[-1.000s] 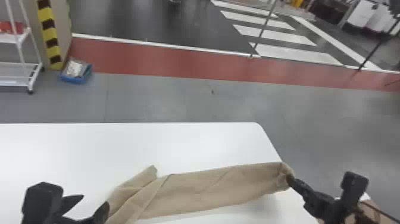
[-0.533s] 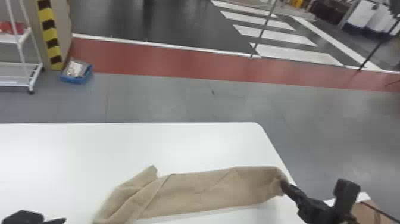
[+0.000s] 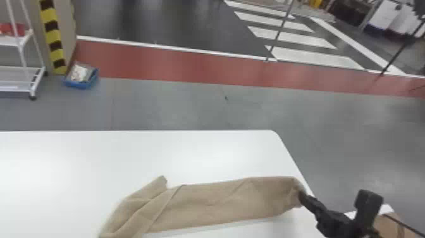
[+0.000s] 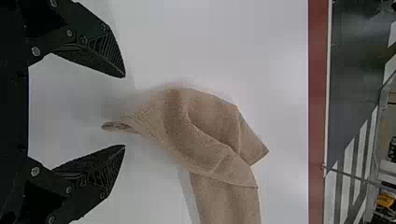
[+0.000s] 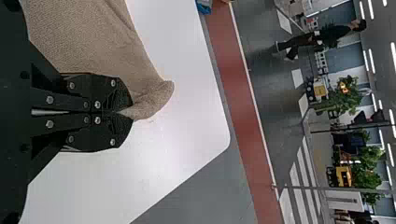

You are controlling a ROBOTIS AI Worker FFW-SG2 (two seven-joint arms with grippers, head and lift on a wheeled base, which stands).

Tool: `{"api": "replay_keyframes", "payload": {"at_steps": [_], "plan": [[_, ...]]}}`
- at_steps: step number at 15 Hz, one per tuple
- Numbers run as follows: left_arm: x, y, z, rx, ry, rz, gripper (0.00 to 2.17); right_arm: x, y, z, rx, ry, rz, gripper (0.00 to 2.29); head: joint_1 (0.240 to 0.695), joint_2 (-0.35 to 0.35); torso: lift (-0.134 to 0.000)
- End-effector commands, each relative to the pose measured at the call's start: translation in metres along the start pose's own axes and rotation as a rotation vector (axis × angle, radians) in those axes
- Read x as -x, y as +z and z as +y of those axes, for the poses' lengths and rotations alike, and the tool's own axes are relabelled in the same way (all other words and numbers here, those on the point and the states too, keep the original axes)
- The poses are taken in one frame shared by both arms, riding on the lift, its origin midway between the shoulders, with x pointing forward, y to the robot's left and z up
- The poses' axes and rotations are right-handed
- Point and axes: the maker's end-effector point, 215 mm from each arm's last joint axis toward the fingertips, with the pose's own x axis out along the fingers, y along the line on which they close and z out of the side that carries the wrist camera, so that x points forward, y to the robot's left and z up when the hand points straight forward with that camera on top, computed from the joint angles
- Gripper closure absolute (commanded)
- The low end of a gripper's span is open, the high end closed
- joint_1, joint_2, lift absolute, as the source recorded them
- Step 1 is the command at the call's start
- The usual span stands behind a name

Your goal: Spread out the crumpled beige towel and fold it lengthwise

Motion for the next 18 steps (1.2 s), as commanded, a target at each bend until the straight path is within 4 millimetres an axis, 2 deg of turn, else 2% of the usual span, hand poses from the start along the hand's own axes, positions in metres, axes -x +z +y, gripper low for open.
{"api": "replay_keyframes", "payload": {"at_steps": [1,5,7,9,11,12,14,15,16,17,18], "plan": [[0.002,-0.003,0.002,-0.008,0.008,0.009,0.43,0.002,-0.003,-0.001,0.002,-0.001,0.004,1.48,0.695,-0.35,0.0],[-0.003,-0.002,-0.004,0.005,-0.005,-0.002,0.43,0.002,0.002,0.004,0.009,0.004,0.003,1.48,0.695,-0.35,0.0],[-0.009,-0.007,-0.014,0.037,-0.039,0.006,0.52,0.004,0.003,0.003,0.009,0.002,0.003,1.48,0.695,-0.35,0.0],[-0.012,-0.003,-0.022,0.036,-0.05,-0.012,0.52,0.004,0.004,0.002,0.009,0.001,0.002,1.48,0.695,-0.35,0.0],[-0.014,0.003,-0.023,0.033,-0.051,-0.031,0.52,0.004,0.006,0.004,0.011,0.002,0.001,1.48,0.695,-0.35,0.0],[-0.015,0.002,-0.021,0.033,-0.045,-0.029,0.6,0.005,0.007,0.005,0.012,0.005,0.002,1.48,0.695,-0.35,0.0],[-0.017,0.002,-0.019,0.029,-0.034,-0.031,0.79,0.005,0.007,0.004,0.013,0.003,0.002,1.48,0.695,-0.35,0.0],[-0.017,0.001,-0.017,0.026,-0.026,-0.03,1.41,0.006,0.008,0.003,0.015,0.002,-0.001,1.48,0.695,-0.35,0.0],[-0.016,0.003,-0.016,0.023,-0.023,-0.033,1.93,0.007,0.011,0.004,0.018,0.002,-0.004,1.48,0.695,-0.35,0.0],[-0.014,0.003,-0.016,0.021,-0.023,-0.031,1.96,0.008,0.012,0.003,0.018,0.002,-0.005,1.48,0.695,-0.35,0.0],[-0.011,0.005,-0.015,0.018,-0.02,-0.032,2.07,0.009,0.015,0.002,0.021,-0.001,-0.011,1.48,0.695,-0.35,0.0]]}}
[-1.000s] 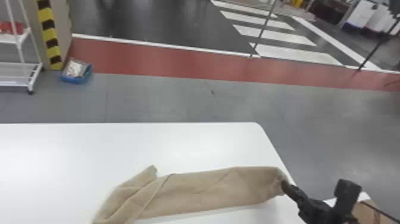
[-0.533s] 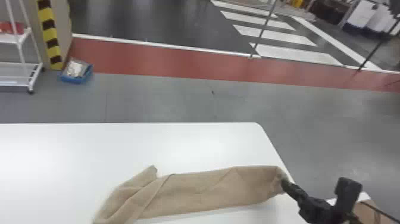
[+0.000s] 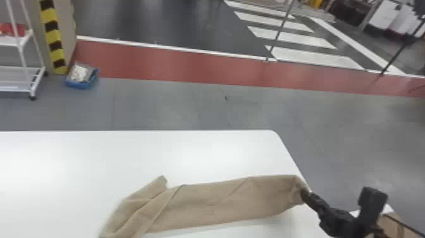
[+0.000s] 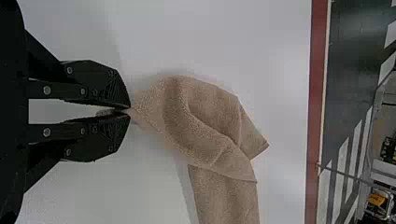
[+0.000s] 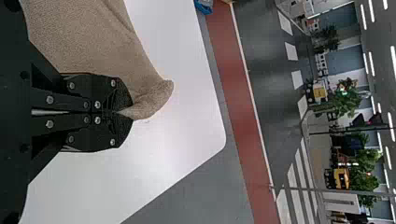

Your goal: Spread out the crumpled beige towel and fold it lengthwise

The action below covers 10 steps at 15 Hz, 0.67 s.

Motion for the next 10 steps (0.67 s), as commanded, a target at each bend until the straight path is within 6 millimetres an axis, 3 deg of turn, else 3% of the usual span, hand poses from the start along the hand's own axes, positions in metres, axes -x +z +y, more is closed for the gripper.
{"api": "replay_keyframes", "payload": {"at_steps": [1,4,6,8,10], "plan": [[0.007,0.005,0.001,-0.003,0.007,-0.005,2.07,0.003,0.005,-0.001,0.004,-0.002,-0.009,1.48,0.695,-0.35,0.0],[0.022,0.026,0.014,-0.033,0.049,-0.047,2.07,0.006,0.007,-0.004,-0.014,0.001,-0.009,1.48,0.695,-0.35,0.0],[0.036,0.053,0.033,-0.066,0.112,-0.094,2.07,0.008,0.017,0.004,-0.043,0.031,-0.018,1.48,0.695,-0.35,0.0],[0.057,0.085,0.058,-0.094,0.177,-0.132,2.07,0.017,0.051,0.024,-0.021,0.085,-0.04,1.48,0.695,-0.35,0.0],[0.086,0.124,0.088,-0.098,0.244,-0.184,2.07,0.032,0.079,0.029,-0.107,0.15,-0.041,1.48,0.695,-0.35,0.0]]}}
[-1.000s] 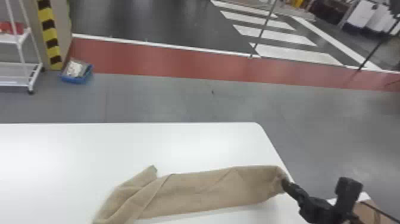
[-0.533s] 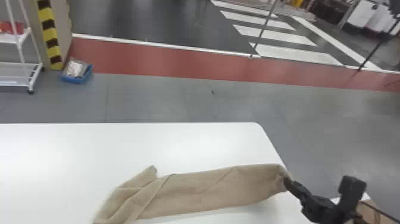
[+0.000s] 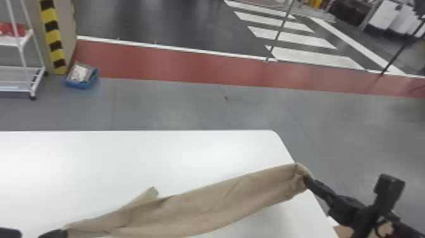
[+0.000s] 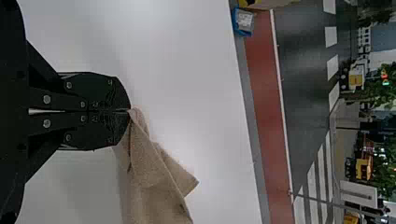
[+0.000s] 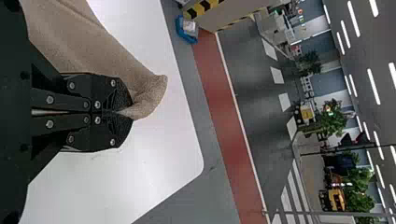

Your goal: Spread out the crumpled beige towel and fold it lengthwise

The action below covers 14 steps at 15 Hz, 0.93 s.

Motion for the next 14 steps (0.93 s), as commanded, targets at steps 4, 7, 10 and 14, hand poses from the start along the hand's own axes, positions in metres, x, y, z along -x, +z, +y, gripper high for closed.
{"api": "replay_keyframes", "payload": {"at_steps": [4,7,10,14], "plan": [[0.04,0.078,0.063,-0.003,0.118,-0.107,2.07,0.021,0.067,-0.016,-0.038,-0.002,-0.026,1.48,0.695,-0.35,0.0],[0.05,0.091,0.067,-0.002,0.127,-0.125,2.07,0.026,0.067,-0.028,-0.083,-0.021,-0.036,1.48,0.695,-0.35,0.0],[0.038,0.072,0.05,0.01,0.086,-0.087,2.07,0.008,0.0,-0.025,-0.089,-0.008,0.092,1.48,0.695,-0.35,0.0],[0.018,0.049,0.03,-0.022,0.062,-0.041,2.07,-0.019,-0.085,0.003,-0.002,0.056,0.22,1.48,0.695,-0.35,0.0]]}}
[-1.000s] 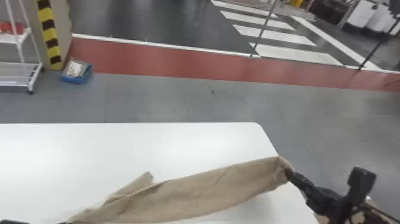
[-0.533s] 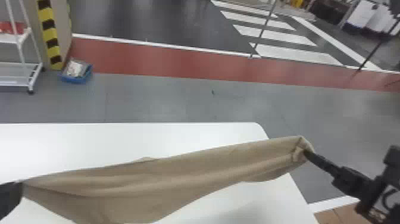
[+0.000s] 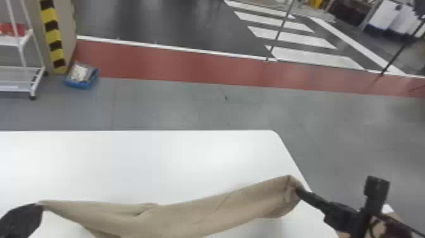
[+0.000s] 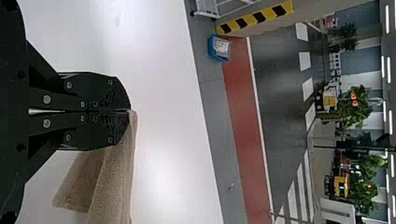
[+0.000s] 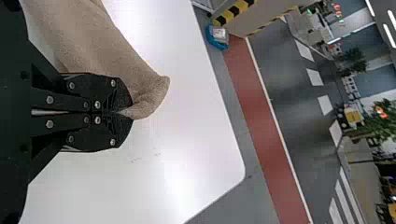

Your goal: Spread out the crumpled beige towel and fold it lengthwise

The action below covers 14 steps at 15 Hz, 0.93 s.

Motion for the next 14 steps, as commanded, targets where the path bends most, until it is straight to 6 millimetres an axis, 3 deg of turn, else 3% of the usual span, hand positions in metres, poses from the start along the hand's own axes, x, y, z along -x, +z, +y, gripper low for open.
{"api": "replay_keyframes", "payload": {"at_steps": [1,3,4,6,8,12,14], "plan": [[-0.008,-0.007,-0.007,-0.025,0.0,0.012,2.07,-0.012,-0.052,0.015,0.039,0.039,0.088,1.48,0.695,-0.35,0.0],[-0.011,-0.006,-0.006,-0.028,0.005,0.011,2.07,-0.007,-0.088,0.02,0.087,0.057,0.133,1.48,0.695,-0.35,0.0],[-0.015,-0.006,-0.008,-0.028,0.002,0.012,2.07,0.001,-0.107,0.013,0.101,0.047,0.155,1.48,0.695,-0.35,0.0],[-0.021,-0.005,-0.004,-0.031,0.011,0.014,2.07,0.012,-0.12,-0.001,0.148,0.029,0.142,1.48,0.695,-0.35,0.0],[-0.025,-0.006,-0.007,-0.035,0.006,0.018,2.07,0.028,-0.115,-0.007,0.203,0.031,0.088,1.48,0.695,-0.35,0.0],[-0.025,-0.011,-0.012,-0.037,0.001,0.027,2.07,0.044,-0.082,0.004,0.347,0.097,-0.037,1.48,0.695,-0.35,0.0],[-0.026,-0.011,-0.011,-0.04,0.005,0.027,2.07,0.048,-0.091,0.005,0.402,0.138,-0.012,1.48,0.695,-0.35,0.0]]}}
